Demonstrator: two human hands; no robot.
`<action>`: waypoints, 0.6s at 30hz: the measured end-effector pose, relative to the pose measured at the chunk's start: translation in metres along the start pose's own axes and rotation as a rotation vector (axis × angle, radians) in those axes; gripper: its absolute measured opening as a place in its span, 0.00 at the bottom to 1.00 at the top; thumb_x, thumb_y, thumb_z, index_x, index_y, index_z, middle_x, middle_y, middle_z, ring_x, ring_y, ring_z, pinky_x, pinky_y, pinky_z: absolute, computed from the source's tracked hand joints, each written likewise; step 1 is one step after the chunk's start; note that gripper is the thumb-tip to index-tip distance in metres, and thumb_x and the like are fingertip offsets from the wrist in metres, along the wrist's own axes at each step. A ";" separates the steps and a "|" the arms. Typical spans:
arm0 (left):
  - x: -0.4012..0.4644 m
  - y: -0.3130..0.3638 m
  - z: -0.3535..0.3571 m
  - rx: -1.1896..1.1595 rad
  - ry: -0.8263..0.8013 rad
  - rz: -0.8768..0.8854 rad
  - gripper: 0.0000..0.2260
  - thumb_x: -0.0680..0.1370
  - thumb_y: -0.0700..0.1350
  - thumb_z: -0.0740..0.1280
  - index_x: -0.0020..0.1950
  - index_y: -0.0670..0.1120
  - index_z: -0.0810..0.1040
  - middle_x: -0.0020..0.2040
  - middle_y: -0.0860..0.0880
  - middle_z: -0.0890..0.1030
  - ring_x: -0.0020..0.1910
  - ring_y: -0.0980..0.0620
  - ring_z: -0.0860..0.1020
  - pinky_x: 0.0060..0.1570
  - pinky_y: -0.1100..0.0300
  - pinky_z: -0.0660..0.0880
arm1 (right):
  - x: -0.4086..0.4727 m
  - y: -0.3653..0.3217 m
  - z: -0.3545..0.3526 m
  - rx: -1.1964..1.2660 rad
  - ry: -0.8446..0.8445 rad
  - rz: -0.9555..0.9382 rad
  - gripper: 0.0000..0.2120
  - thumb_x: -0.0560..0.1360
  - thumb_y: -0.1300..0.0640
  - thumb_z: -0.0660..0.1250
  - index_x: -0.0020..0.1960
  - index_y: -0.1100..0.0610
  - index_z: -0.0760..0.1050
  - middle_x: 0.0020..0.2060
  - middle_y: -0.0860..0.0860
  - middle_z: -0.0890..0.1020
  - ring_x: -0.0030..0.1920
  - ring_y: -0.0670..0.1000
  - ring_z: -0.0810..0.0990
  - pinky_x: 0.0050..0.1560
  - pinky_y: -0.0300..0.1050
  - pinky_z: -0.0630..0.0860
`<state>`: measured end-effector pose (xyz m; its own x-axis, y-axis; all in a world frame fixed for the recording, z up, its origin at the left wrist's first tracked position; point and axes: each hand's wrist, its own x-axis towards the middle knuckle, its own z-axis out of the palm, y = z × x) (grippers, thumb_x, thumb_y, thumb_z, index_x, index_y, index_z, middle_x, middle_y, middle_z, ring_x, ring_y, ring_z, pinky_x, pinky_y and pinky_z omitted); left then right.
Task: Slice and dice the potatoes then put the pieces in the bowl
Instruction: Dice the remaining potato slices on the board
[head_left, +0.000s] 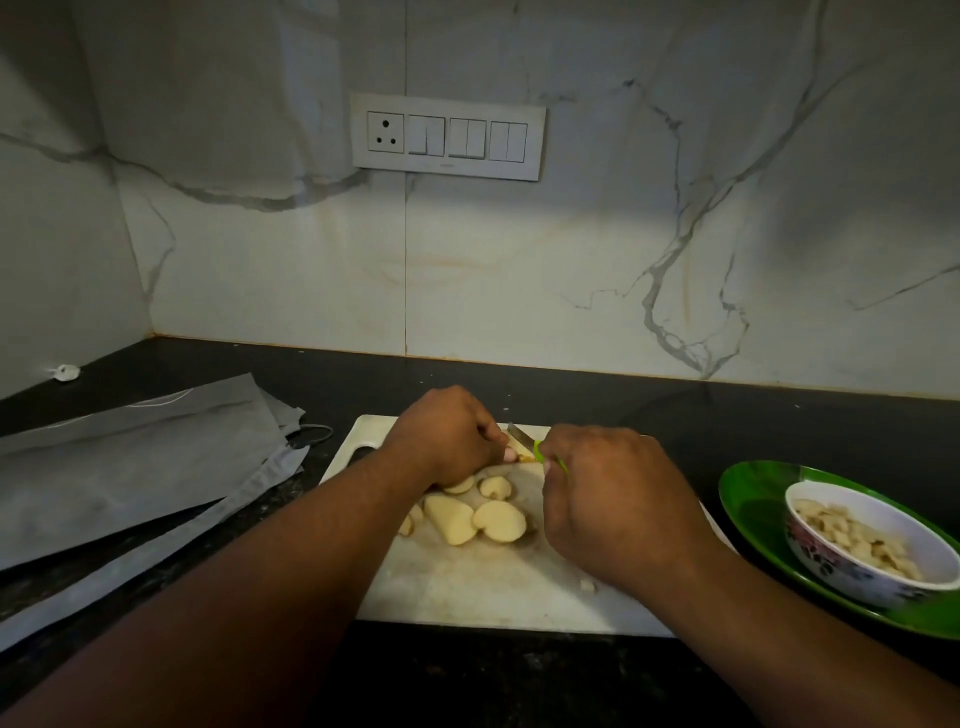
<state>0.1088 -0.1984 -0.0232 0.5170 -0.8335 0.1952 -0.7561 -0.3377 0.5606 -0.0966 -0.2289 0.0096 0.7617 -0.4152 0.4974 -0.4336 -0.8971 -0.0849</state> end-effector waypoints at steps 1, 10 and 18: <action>0.000 0.000 0.000 -0.004 -0.001 -0.003 0.06 0.74 0.54 0.79 0.48 0.55 0.89 0.47 0.59 0.87 0.49 0.59 0.83 0.59 0.53 0.81 | -0.003 0.001 -0.001 0.005 -0.003 -0.006 0.09 0.77 0.50 0.61 0.54 0.49 0.77 0.45 0.47 0.81 0.37 0.46 0.69 0.37 0.39 0.65; 0.000 -0.002 -0.003 -0.025 0.028 -0.009 0.07 0.71 0.55 0.81 0.43 0.53 0.89 0.44 0.58 0.87 0.47 0.59 0.83 0.57 0.53 0.81 | -0.021 0.004 -0.030 0.036 0.110 -0.025 0.11 0.67 0.49 0.63 0.40 0.51 0.82 0.32 0.47 0.83 0.31 0.49 0.79 0.34 0.46 0.79; -0.001 -0.005 -0.006 0.016 0.018 0.031 0.04 0.75 0.49 0.79 0.49 0.54 0.90 0.49 0.59 0.87 0.50 0.60 0.82 0.60 0.54 0.80 | 0.000 0.000 0.004 0.034 -0.009 -0.024 0.07 0.78 0.53 0.61 0.53 0.51 0.76 0.46 0.47 0.81 0.45 0.48 0.78 0.45 0.42 0.72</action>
<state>0.1145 -0.1928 -0.0217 0.5001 -0.8357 0.2269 -0.7782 -0.3189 0.5410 -0.0951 -0.2299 0.0062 0.7759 -0.3947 0.4922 -0.3984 -0.9114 -0.1028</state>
